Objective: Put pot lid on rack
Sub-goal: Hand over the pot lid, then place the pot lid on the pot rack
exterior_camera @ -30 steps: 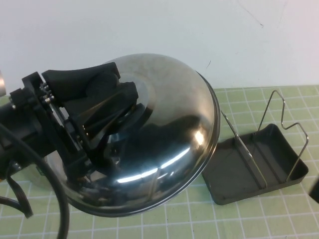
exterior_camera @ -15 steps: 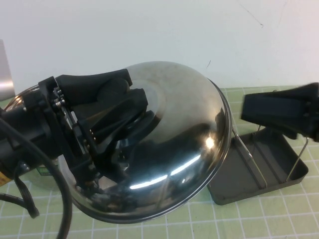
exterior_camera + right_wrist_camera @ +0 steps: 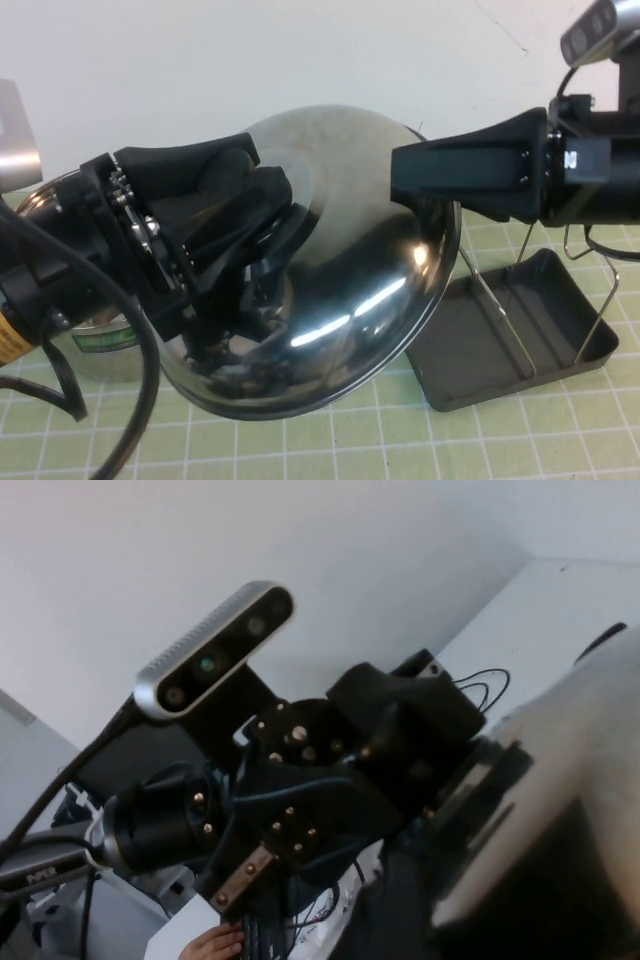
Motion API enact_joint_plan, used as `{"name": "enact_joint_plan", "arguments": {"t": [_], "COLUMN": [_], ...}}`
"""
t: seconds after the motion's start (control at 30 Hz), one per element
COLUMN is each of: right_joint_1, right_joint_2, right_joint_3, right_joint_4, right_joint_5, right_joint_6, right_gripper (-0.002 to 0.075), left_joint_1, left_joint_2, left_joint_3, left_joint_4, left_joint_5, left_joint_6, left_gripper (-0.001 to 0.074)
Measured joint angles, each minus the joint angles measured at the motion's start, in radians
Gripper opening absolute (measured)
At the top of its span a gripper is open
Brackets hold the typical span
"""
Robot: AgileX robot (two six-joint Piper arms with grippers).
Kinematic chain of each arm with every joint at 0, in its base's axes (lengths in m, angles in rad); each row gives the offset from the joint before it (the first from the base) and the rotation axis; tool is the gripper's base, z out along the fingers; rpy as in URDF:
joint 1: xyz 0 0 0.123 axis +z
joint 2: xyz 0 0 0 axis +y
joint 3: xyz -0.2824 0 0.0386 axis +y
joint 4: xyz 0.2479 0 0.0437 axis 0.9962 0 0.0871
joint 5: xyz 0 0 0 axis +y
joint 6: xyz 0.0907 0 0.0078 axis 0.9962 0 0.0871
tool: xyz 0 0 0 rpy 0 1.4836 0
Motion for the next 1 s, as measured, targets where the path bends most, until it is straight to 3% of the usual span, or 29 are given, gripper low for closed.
{"name": "enact_joint_plan", "arguments": {"t": [0.1, 0.2, 0.4, 0.47, 0.53, 0.63, 0.7, 0.9, 1.0], "right_joint_1": [0.021, 0.051, 0.092, 0.096, 0.096, 0.096, 0.096, 0.096, 0.096], "right_joint_2": [0.014, 0.030, 0.038, 0.038, 0.038, 0.042, 0.042, 0.031, -0.010], "right_joint_3": [-0.029, -0.042, -0.050, -0.050, -0.054, -0.068, -0.080, -0.114, -0.117], "right_joint_4": [-0.003, -0.004, 0.003, -0.001, -0.009, -0.019, -0.019, -0.047, -0.210], "right_joint_5": [-0.004, -0.008, -0.001, 0.000, -0.022, -0.036, -0.040, -0.082, -0.196], "right_joint_6": [-0.002, -0.020, -0.054, -0.056, -0.076, -0.101, -0.131, -0.206, -0.166], "right_gripper": [0.0511, 0.0454, 0.0153, 0.0115, 0.0071, 0.0071, 0.0071, 0.0071, 0.0071], "left_joint_1": [0.000, 0.000, 0.000, 0.000, 0.000, 0.000, 0.000, 0.000, 0.000], "left_joint_2": [0.016, 0.039, 0.094, 0.099, 0.099, 0.099, 0.099, 0.078, 0.021], "left_joint_3": [-0.004, -0.004, -0.004, -0.005, -0.006, -0.006, -0.006, -0.006, -0.006], "left_joint_4": [-0.021, -0.031, -0.044, -0.051, -0.042, -0.036, -0.043, -0.055, -0.024], "left_joint_5": [-0.010, -0.020, -0.021, -0.020, -0.003, 0.009, 0.011, 0.067, 0.185], "left_joint_6": [0.006, 0.013, 0.017, 0.018, 0.020, 0.020, 0.020, 0.058, 0.080], "left_gripper": [0.0314, 0.0314, 0.0313, 0.0327, 0.0398, 0.0512, 0.0537, 0.0546, 0.0529]}}
